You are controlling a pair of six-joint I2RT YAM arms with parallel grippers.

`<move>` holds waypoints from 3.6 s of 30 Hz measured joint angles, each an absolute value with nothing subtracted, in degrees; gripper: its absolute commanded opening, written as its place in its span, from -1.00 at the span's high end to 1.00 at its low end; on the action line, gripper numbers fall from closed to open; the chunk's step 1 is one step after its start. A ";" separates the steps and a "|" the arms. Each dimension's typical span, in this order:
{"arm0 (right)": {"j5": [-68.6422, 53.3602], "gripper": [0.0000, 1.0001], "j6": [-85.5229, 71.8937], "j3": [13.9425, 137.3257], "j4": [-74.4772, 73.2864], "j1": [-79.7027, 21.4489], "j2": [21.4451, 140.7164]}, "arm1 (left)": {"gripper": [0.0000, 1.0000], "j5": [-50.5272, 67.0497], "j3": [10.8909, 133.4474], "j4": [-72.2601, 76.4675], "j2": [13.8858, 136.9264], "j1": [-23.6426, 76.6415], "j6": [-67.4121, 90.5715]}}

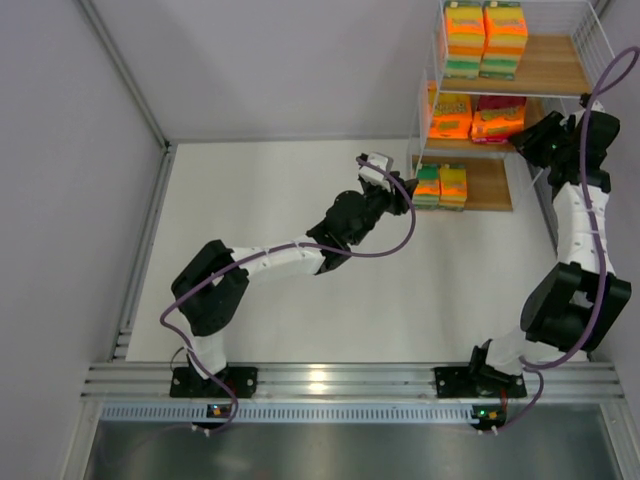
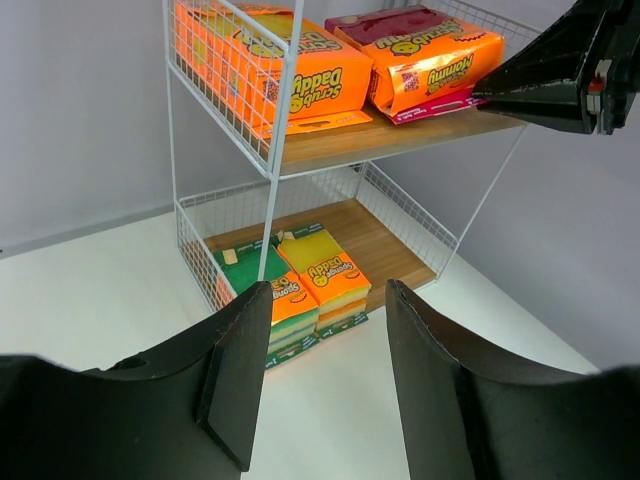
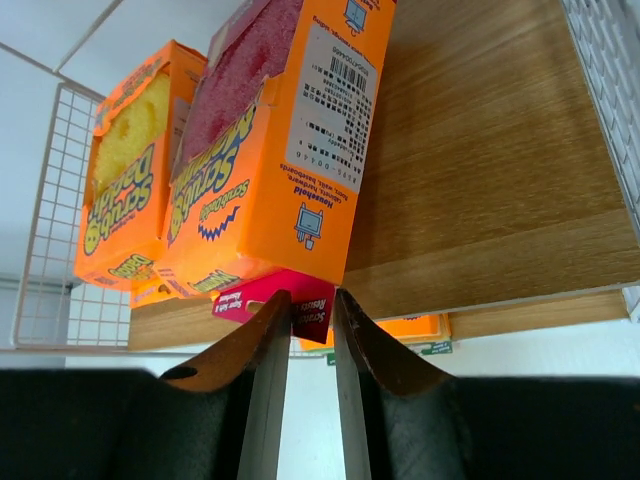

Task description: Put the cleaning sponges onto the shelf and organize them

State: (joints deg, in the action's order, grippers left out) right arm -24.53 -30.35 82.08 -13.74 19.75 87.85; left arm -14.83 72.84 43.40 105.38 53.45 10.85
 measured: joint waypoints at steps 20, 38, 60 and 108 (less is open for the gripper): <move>-21.85 -0.10 -31.05 71.90 -9.67 19.77 81.32 | -0.11 -14.37 72.53 43.40 105.38 53.45 10.83; -17.34 0.33 -51.68 58.15 9.50 19.64 77.87 | -0.11 -14.90 68.97 43.57 102.17 52.88 11.14; -15.92 0.10 -48.51 66.67 5.85 19.16 84.01 | -0.12 -15.05 68.77 43.57 102.15 51.18 11.77; -29.41 -0.99 -24.64 25.87 -19.88 18.35 4.75 | -0.81 5.30 43.55 -18.90 44.62 26.13 22.02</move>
State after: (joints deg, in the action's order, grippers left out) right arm -29.41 -24.64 25.87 -19.88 18.35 4.75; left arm 5.30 43.55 -18.90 44.62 26.13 22.02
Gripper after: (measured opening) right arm 0.993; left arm 0.904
